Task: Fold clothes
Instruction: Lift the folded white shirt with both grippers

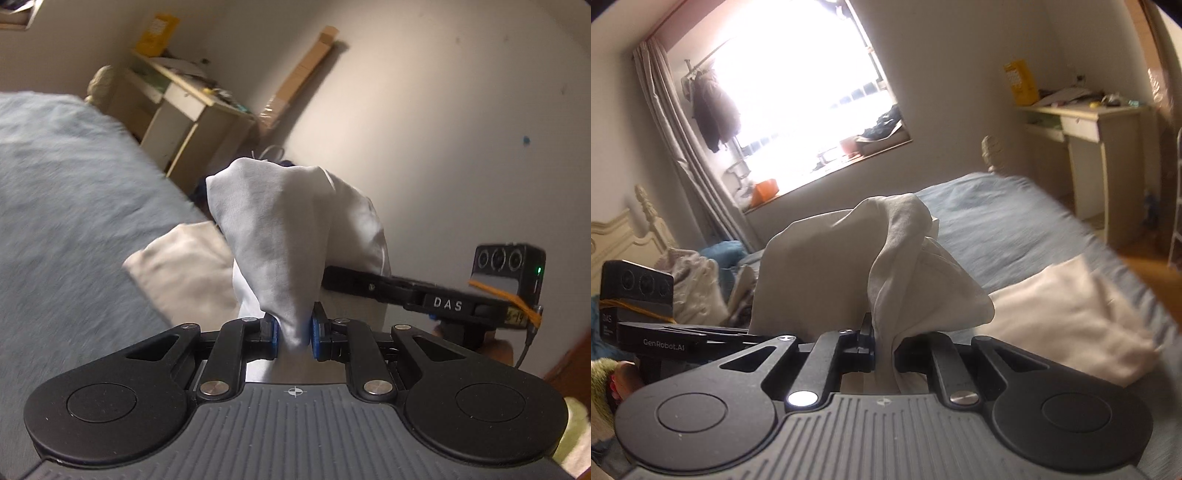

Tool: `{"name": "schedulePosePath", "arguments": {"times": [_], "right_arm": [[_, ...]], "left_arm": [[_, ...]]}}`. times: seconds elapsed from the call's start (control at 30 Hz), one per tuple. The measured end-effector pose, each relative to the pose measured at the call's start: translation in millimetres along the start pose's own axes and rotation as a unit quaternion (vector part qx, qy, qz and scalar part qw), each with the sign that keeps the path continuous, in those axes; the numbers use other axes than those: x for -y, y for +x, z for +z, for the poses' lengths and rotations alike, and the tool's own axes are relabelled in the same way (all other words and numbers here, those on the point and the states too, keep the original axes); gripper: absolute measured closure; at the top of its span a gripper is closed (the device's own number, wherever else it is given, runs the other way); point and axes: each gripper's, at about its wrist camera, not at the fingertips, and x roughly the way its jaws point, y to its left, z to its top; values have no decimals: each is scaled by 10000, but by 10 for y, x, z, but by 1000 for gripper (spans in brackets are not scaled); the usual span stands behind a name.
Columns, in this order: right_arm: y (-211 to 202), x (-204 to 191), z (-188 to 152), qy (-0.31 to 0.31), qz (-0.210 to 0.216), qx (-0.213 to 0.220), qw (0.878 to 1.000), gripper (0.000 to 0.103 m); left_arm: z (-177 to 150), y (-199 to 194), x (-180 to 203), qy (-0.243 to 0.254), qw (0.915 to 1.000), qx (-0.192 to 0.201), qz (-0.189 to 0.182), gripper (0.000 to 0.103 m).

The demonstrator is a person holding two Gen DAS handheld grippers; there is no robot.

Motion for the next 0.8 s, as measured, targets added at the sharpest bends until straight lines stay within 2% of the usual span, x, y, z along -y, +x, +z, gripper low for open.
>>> {"name": "schedulePosePath", "arguments": {"times": [0.2, 0.43, 0.57, 0.8], "right_arm": [[48, 593, 371, -191, -237, -108, 9995, 93], [483, 1194, 601, -333, -235, -552, 9976, 93], [836, 1451, 626, -273, -147, -771, 9965, 93], [1417, 1729, 598, -120, -1, -1080, 9941, 93]], "left_arm": [[129, 670, -177, -98, 9998, -56, -176, 89], [139, 1227, -417, -352, 9991, -235, -63, 89], [133, 1402, -619, -487, 9982, -318, 155, 89], [155, 1474, -970, -759, 9949, -365, 547, 89]]}}
